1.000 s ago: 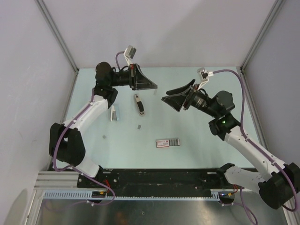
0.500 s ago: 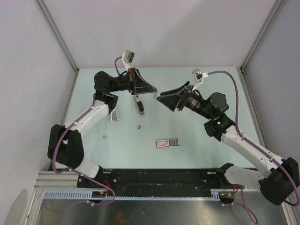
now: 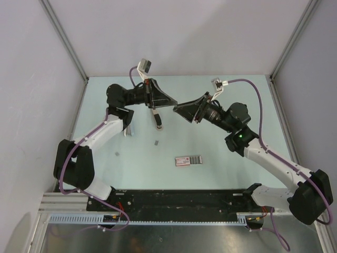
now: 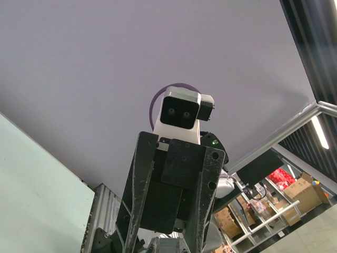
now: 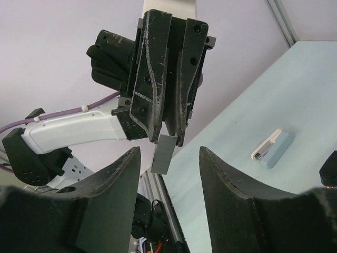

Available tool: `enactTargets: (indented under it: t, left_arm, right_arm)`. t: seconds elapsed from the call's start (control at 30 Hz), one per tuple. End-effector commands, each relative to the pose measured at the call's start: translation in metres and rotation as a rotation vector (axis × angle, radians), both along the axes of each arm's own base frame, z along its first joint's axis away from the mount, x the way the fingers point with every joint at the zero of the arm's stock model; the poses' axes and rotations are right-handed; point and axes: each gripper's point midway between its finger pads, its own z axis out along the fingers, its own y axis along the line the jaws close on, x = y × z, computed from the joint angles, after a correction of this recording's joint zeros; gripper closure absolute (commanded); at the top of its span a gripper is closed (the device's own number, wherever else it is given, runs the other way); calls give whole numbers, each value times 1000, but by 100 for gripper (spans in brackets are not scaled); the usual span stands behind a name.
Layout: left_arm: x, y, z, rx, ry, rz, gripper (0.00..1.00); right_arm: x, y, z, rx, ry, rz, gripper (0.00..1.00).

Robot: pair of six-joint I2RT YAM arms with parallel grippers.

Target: Unload the staples from the stapler

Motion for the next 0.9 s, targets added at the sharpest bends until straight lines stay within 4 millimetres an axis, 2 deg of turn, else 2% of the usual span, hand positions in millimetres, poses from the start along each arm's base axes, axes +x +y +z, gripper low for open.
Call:
enactTargets:
  t: [0.0, 0.33, 0.63, 0.87]
  left_arm:
    - [-10, 2, 14, -39, -58, 8, 100]
    - [-6, 2, 14, -54, -58, 27, 100]
    - [-5, 2, 13, -59, -62, 32, 100]
    - [-6, 2, 12, -60, -74, 32, 100]
  right_arm:
    - [-4, 0, 33, 74, -71, 5, 48]
    - [-4, 2, 28, 68, -43, 12, 62]
    - [-4, 7, 22, 64, -21, 37, 64]
    - [-3, 6, 22, 58, -20, 24, 69]
